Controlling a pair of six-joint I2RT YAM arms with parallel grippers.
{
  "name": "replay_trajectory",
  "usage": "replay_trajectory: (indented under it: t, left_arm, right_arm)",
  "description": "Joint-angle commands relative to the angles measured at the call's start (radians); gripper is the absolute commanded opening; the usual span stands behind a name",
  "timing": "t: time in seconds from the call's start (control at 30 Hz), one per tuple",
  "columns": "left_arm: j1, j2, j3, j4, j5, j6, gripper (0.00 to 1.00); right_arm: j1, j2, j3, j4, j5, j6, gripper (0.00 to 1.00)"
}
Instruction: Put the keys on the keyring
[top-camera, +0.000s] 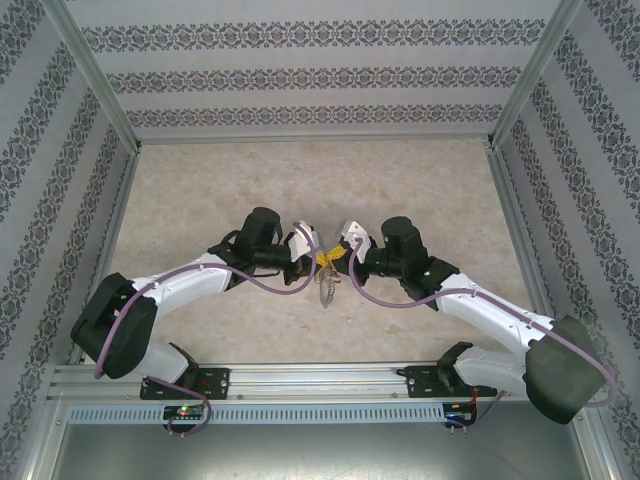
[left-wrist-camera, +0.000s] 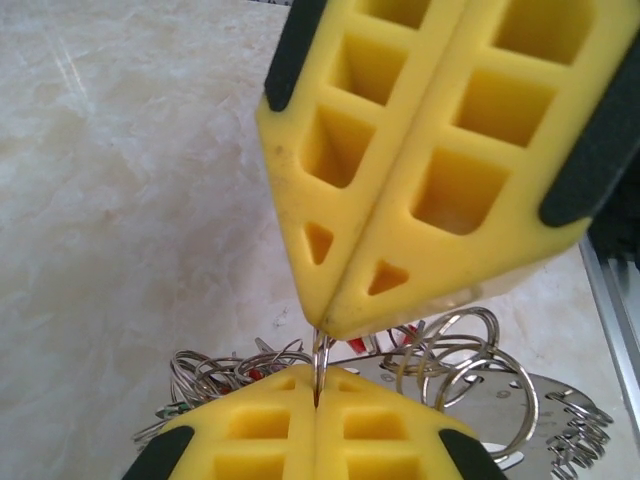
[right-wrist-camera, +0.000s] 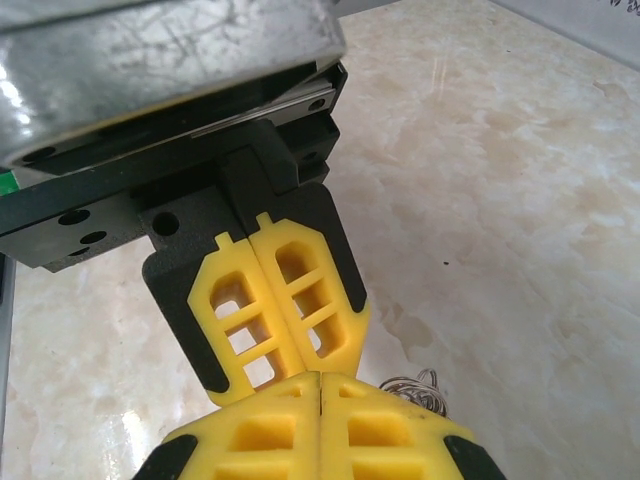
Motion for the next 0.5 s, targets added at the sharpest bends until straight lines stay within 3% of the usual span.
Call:
replay_trajectory:
  t: [0.0, 0.47]
  left_arm:
    - [-0.001, -0.01, 0.011, 0.015, -0.003, 0.014, 0.0]
    - [-0.001, -0.016, -0.167, 0.398, -0.068, -0.135, 0.0]
  right_arm:
    - [0.017, -0.011, 0.027, 0.015, -0.028, -0.003, 0.0]
    - [-0.061, -0.015, -0.069, 0.04, 0.103, 0.155, 0.0]
